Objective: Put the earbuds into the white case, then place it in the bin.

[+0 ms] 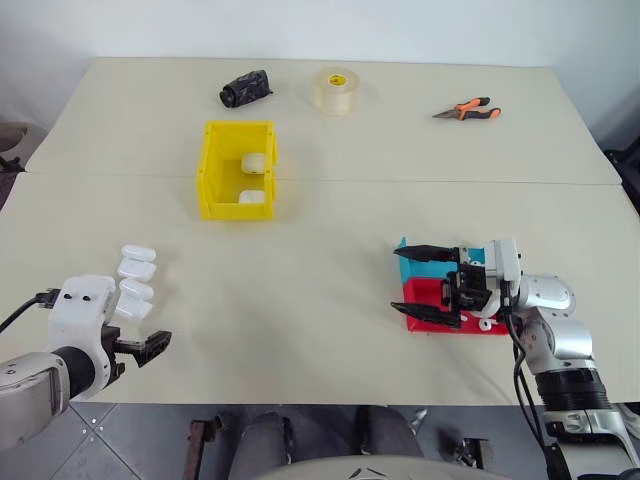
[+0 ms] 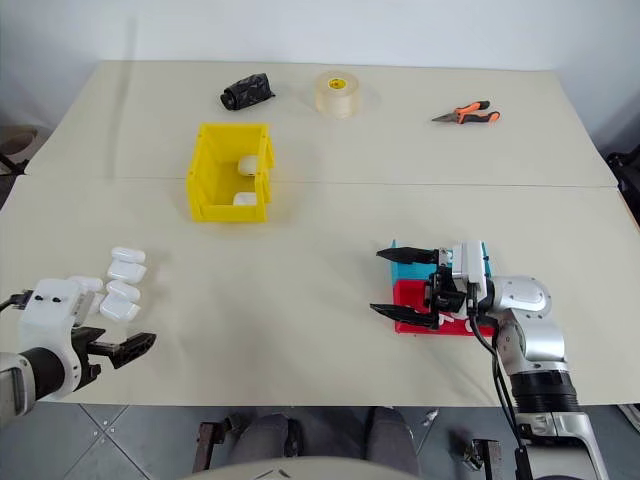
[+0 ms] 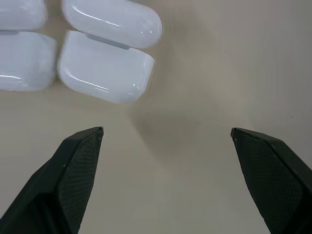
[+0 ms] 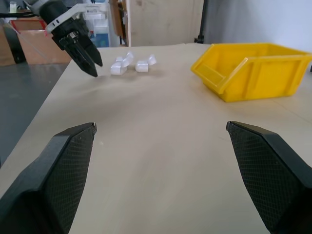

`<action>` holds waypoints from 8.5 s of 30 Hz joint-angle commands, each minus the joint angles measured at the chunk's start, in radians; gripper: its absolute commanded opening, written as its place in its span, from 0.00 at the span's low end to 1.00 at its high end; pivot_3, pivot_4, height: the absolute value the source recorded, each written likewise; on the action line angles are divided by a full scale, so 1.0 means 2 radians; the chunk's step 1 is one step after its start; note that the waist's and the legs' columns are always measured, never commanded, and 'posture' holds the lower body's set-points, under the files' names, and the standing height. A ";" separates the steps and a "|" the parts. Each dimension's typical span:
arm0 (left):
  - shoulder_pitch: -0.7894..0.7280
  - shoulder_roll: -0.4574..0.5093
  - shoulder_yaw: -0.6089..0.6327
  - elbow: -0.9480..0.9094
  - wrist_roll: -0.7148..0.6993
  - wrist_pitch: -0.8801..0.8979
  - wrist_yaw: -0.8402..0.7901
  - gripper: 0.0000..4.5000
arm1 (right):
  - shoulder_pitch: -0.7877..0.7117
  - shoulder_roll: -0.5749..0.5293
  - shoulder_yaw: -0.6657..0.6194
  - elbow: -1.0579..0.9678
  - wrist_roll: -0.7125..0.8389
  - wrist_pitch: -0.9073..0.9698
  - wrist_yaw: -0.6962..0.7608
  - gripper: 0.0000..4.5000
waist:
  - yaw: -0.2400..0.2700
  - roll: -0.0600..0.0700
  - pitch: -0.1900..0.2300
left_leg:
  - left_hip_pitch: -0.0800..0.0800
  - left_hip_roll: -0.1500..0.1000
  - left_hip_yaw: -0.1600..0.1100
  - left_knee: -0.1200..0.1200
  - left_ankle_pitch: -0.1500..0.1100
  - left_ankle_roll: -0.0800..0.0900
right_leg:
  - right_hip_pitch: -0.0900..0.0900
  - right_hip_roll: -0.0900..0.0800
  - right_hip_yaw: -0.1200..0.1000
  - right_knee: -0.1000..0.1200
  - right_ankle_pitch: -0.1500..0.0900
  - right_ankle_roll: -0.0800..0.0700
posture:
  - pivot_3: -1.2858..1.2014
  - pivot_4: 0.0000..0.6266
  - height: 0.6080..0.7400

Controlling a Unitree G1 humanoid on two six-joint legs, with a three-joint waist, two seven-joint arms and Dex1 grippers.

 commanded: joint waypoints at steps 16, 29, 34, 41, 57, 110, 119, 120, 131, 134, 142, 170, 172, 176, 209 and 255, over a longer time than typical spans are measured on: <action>-0.065 0.170 -0.036 0.115 -0.049 0.032 -0.049 0.99 | 0.000 0.002 -0.011 -0.001 0.003 -0.002 0.009 1.00 | 0.000 0.000 0.000 | 0.000 0.000 0.004 0.000 0.000 0.000 | 0.000 0.002 0.001 0.000 0.000 0.000 | 0.52 0.24 1.00; -0.204 0.170 -0.148 0.202 0.115 0.093 -0.219 0.99 | 0.025 0.003 -0.018 -0.031 0.004 -0.004 -0.021 1.00 | -0.001 0.000 0.000 | 0.000 0.000 0.006 -0.001 0.000 -0.001 | -0.001 0.003 0.001 0.000 0.000 0.000 | 0.52 0.24 1.00; -0.242 0.145 -0.173 0.207 0.164 0.112 -0.250 0.99 | 0.027 0.001 -0.020 -0.038 0.005 -0.003 -0.028 1.00 | 0.000 0.000 0.000 | 0.000 0.000 0.006 -0.001 0.000 -0.001 | -0.001 0.003 0.001 0.000 0.000 0.000 | 0.52 0.24 1.00; -0.282 0.114 -0.193 0.201 0.218 0.149 -0.288 0.99 | 0.029 0.003 -0.021 -0.046 0.005 -0.002 -0.036 1.00 | 0.000 0.000 0.000 | 0.000 0.000 0.006 -0.001 0.000 -0.001 | -0.002 0.003 0.001 0.000 0.000 0.000 | 0.52 0.24 1.00; -0.285 0.076 -0.176 0.181 0.318 0.218 -0.365 0.63 | 0.036 0.006 -0.019 -0.056 0.005 -0.004 -0.049 1.00 | -0.003 0.000 0.000 | 0.000 0.001 0.006 -0.001 0.000 -0.001 | -0.002 0.003 0.001 0.001 0.000 0.000 | 0.52 0.24 1.00; -0.402 -0.386 -0.401 0.293 0.579 -0.501 -0.879 0.63 | 0.366 -0.251 -0.295 -0.229 -0.068 0.176 -0.139 1.00 | 0.014 0.000 -0.001 | 0.000 0.001 0.004 0.002 -0.001 0.000 | 0.000 0.002 0.000 0.000 0.000 0.001 | 0.52 0.24 1.00; -0.391 -0.399 -0.416 0.263 0.585 -0.467 -0.840 0.63 | 0.314 -0.368 -0.187 -0.328 -0.072 0.331 -0.143 1.00 | 0.016 -0.001 0.000 | -0.002 0.000 0.001 0.003 -0.001 0.000 | 0.001 0.002 -0.001 0.000 0.000 0.001 | 0.52 0.24 1.00; -0.390 -0.400 -0.418 0.262 0.586 -0.467 -0.839 0.63 | 0.307 -0.373 -0.172 -0.334 -0.084 0.336 -0.154 1.00 | 0.016 -0.001 0.000 | -0.002 0.000 0.001 0.003 -0.001 0.000 | 0.001 0.002 -0.001 0.000 0.000 0.001 | 0.52 0.24 1.00; -0.385 -0.410 -0.436 0.256 0.585 -0.472 -0.842 0.63 | 0.255 -0.400 -0.074 -0.311 -0.186 0.263 -0.158 1.00 | 0.014 -0.001 0.000 | -0.002 0.000 0.000 0.003 -0.001 0.000 | 0.001 0.002 -0.002 0.000 0.000 0.001 | 0.52 0.24 1.00; -0.383 -0.409 -0.438 0.254 0.585 -0.473 -0.842 0.63 | 0.240 -0.400 -0.055 -0.296 -0.202 0.239 -0.149 1.00 | 0.014 -0.001 0.000 | -0.003 0.000 0.000 0.004 -0.001 0.000 | 0.001 0.002 -0.002 0.000 0.000 0.001 | 0.52 0.24 1.00; -0.372 -0.406 -0.436 0.241 0.583 -0.467 -0.835 0.63 | 0.210 -0.395 -0.020 -0.266 -0.231 0.192 -0.132 0.57 | 0.014 -0.001 0.000 | -0.003 0.000 0.000 0.004 -0.001 0.000 | 0.001 0.002 -0.003 0.000 0.000 0.001 | 0.52 0.24 1.00; -0.375 -0.403 -0.432 0.230 0.581 -0.451 -0.825 0.63 | 0.137 -0.369 0.058 -0.209 -0.296 0.124 -0.105 0.57 | 0.013 -0.001 0.000 | -0.003 0.000 0.000 0.005 -0.001 0.000 | 0.001 0.002 -0.003 0.000 0.000 0.001 | 0.52 0.24 1.00; -0.374 -0.402 -0.432 0.228 0.581 -0.451 -0.824 0.63 | 0.138 -0.369 0.060 -0.210 -0.299 0.125 -0.103 0.57 | 0.013 -0.001 0.000 | -0.003 0.000 0.000 0.005 -0.001 0.000 | 0.001 0.002 -0.003 0.000 0.000 0.001 | 0.52 0.24 1.00; -0.372 -0.401 -0.433 0.227 0.581 -0.451 -0.824 0.63 | 0.137 -0.369 0.062 -0.211 -0.302 0.127 -0.099 0.37 | 0.013 -0.001 -0.001 | -0.003 0.000 0.000 0.005 -0.001 0.000 | 0.001 0.002 -0.004 0.000 0.000 0.001 | 0.52 0.24 1.00; -0.370 -0.395 -0.429 0.235 0.579 -0.460 -0.837 0.63 | 0.160 -0.361 -0.014 -0.238 -0.250 0.177 -0.099 0.24 | 0.014 -0.001 -0.001 | -0.004 0.001 -0.001 0.006 -0.001 0.000 | 0.002 0.002 -0.004 0.000 0.000 0.001 | 0.52 0.24 1.00; -0.447 -0.391 -0.384 0.279 0.512 -0.377 -0.915 0.63 | 0.141 0.073 -0.012 -0.366 0.088 0.164 -0.292 0.24 | 0.013 -0.001 -0.001 | -0.007 0.000 -0.003 0.008 -0.001 0.000 | 0.000 0.002 -0.007 0.001 0.000 0.001 | 0.52 0.24 1.00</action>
